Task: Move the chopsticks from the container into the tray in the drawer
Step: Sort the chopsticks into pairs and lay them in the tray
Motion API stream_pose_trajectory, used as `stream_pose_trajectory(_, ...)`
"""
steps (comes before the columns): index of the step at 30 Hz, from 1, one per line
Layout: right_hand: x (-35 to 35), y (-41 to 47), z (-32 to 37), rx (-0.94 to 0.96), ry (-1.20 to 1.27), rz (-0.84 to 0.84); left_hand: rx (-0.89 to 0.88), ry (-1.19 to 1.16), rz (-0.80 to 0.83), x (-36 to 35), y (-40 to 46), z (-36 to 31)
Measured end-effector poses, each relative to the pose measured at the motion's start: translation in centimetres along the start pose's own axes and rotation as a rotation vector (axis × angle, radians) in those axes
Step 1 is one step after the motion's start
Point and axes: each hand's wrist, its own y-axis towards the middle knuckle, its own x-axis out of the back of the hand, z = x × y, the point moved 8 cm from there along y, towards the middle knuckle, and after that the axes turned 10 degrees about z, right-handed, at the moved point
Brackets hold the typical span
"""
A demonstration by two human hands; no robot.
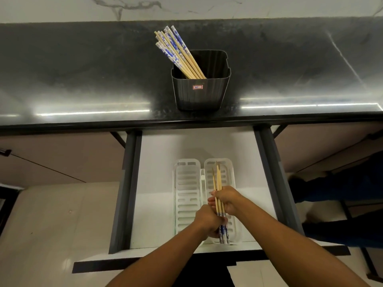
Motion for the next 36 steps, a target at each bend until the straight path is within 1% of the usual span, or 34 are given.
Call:
stream_pose_trajectory(7, 0.5, 0.7, -0.6, -0.048, 0.010, -0.024, 0.023, 0.106, -0.109, -0.3, 0.6, -0.2)
stream_pose_trajectory(10, 0.7, 0.5, -0.8, -0.050, 0.034, -0.021, 0.049, 0.121, -0.115, -0.3, 0.8, -0.2)
stream_pose_trajectory(13, 0.5, 0.1, -0.9, -0.070, 0.114, 0.035, 0.063, 0.117, -0.103, -0.2, 0.7, -0.4)
stream_pose_trajectory(18, -0.1, -1.1, -0.7, -0.122, 0.127, 0.114, 0.031, 0.233, -0.101, -0.5, 0.7, -1.0)
stream_pose_trajectory(23, 0.4, -1.3, -0.4, -0.103, 0.155, 0.094, 0.036, 0.283, -0.123, 0.2, 0.1, -1.3)
stream_pose_trajectory(25, 0.5, -1.1, -0.2, -0.086, 0.154, 0.108, 0.014, 0.221, -0.124, 0.8, 0.0, -1.6)
stream_pose_trajectory(28, 1.0, -1.1, 0.3, -0.066, 0.116, 0.104, -0.031, 0.055, -0.102, 1.4, -0.8, -2.1)
stream_pose_trajectory(32, 1.1, -2.4, 1.9, -0.005, 0.040, 0.147, -0.126, -0.028, -0.117, 2.8, -2.0, -3.4)
stream_pose_trajectory(33, 1.3, -2.8, 2.5, 0.023, 0.000, 0.142, -0.160, -0.050, -0.125, 3.2, -2.2, -3.9)
stream_pose_trajectory(36, 1.9, -3.8, 4.7, 0.122, -0.153, 0.058, -0.283, -0.105, -0.171, 4.6, -3.2, -6.1)
